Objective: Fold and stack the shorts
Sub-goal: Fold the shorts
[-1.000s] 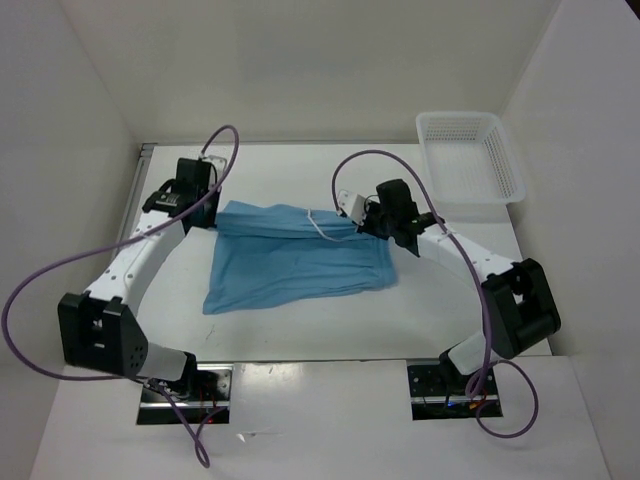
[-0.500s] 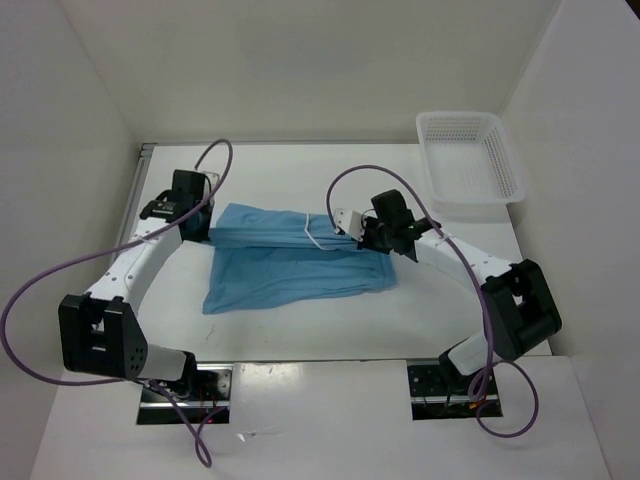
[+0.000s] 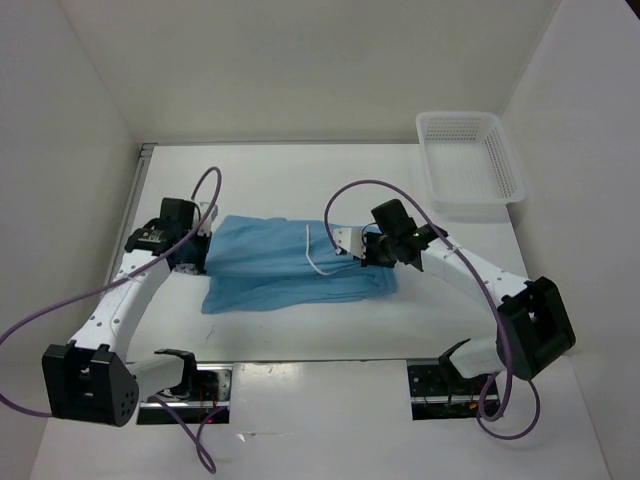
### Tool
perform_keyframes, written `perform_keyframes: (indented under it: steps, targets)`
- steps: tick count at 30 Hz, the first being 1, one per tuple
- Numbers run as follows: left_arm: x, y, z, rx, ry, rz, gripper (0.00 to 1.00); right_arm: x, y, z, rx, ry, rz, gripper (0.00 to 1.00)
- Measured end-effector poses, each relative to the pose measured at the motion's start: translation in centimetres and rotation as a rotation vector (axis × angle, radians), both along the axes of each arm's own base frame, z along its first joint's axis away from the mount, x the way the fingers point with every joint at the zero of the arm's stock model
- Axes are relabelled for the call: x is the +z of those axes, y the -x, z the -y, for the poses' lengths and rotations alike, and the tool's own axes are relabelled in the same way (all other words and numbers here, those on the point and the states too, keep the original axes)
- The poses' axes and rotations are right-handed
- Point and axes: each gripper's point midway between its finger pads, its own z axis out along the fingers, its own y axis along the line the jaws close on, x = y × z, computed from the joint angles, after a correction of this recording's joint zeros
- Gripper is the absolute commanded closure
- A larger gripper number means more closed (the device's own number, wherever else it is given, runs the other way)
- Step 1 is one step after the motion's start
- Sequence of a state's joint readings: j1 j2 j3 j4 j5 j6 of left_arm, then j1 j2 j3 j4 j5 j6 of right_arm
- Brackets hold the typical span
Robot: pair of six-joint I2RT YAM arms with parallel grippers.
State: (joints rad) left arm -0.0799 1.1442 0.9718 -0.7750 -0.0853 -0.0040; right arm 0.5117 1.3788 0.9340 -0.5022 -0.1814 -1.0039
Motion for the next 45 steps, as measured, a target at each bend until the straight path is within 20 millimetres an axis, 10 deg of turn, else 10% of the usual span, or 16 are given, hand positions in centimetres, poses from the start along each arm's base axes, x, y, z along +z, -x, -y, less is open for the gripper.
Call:
perform_keyframes:
  steps: [10, 23, 24, 26, 28, 34, 40, 45]
  targets:
    - [-7.9, 6.6, 0.1, -0.027, -0.026, -0.328, 0.98, -5.4, 5.6, 0.3, 0.125, 0.103, -0.162, 0.96]
    - [-7.4, 6.7, 0.1, -0.029, -0.024, -0.299, 0.94, -4.9, 6.3, 0.5, 0.165, 0.101, -0.148, 1.0]
    - [-7.1, 6.8, 0.1, -0.03, -0.023, -0.28, 0.85, -4.9, 6.5, 0.6, 0.17, 0.104, -0.154, 0.92]
    - [-6.7, 7.0, 0.2, -0.039, -0.023, -0.243, 0.55, -5.0, 6.9, 0.7, 0.176, 0.108, -0.167, 0.27]
    - [-6.7, 7.8, 0.0, -0.038, -0.031, -0.223, 0.52, -5.0, 7.3, 1.0, 0.183, 0.115, -0.178, 0.09]
    - [-6.7, 8.5, -0.1, -0.036, -0.03, -0.236, 0.51, -1.3, 6.8, 0.4, 0.149, 0.017, -0.089, 0.15]
    - [-5.7, 2.0, 1.5, -0.053, 0.023, -0.229, 0.52, 5.4, 3.9, -3.1, 0.109, -0.219, 0.076, 0.76]
    - [-7.9, -3.6, 3.3, -0.09, 0.025, -0.239, 0.54, 0.4, 2.0, -4.8, 0.057, -0.191, -0.071, 0.97]
